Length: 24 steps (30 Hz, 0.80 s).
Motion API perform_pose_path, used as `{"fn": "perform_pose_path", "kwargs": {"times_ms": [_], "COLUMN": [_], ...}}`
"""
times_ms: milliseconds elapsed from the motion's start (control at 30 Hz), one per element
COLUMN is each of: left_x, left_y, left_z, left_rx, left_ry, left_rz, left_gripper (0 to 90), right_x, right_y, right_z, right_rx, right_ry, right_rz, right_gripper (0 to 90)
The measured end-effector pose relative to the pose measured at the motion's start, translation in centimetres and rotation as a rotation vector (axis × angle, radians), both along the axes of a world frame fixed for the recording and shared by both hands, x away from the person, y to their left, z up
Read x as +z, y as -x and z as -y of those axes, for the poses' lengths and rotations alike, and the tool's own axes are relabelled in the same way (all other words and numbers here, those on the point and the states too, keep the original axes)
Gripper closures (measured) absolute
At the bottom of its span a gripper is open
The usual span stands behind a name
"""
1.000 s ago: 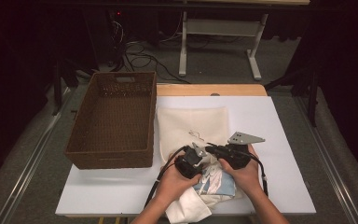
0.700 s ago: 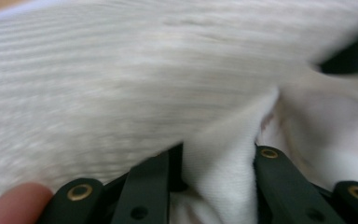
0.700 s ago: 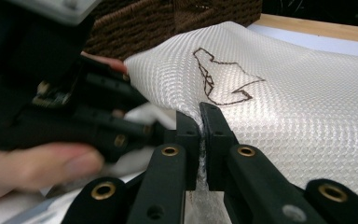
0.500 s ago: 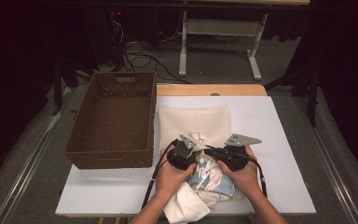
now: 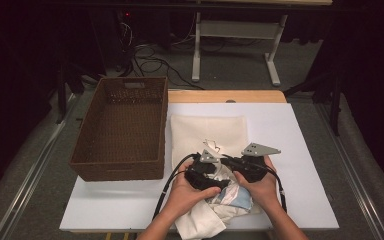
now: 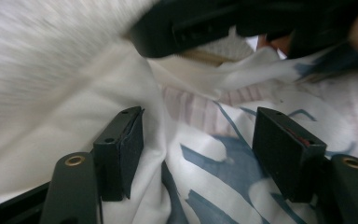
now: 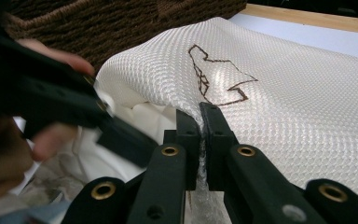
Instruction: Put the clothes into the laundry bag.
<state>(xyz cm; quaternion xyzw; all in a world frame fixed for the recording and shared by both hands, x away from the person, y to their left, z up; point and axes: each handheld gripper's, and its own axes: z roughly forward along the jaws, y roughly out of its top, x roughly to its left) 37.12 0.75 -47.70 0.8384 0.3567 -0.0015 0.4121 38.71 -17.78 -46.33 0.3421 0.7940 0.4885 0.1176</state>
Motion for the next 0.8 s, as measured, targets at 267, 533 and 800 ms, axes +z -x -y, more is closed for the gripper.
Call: {"fn": "perform_pose_path", "kwargs": {"times_ms": [267, 533, 800], "left_x": [-2.0, -1.0, 1.8], "left_y": [-0.1, -0.9, 1.1], "left_z": [1.9, 0.2, -1.0], "left_rx": [-0.027, 0.112, -0.056], "left_ry": [-0.211, -0.135, 0.095], "left_rz": [0.049, 0.073, 0.07], "left_gripper": [90.0, 90.0, 55.8], "right_x": [0.3, 0.5, 0.4], "right_y": [0.1, 0.1, -0.1], "right_z": [-0.3, 0.7, 0.6], "right_rx": [0.018, 0.016, 0.014], "right_ry": [-0.008, -0.025, -0.034], "right_rz": [0.0, -0.004, -0.012], "right_gripper": [88.0, 88.0, 88.0]}}
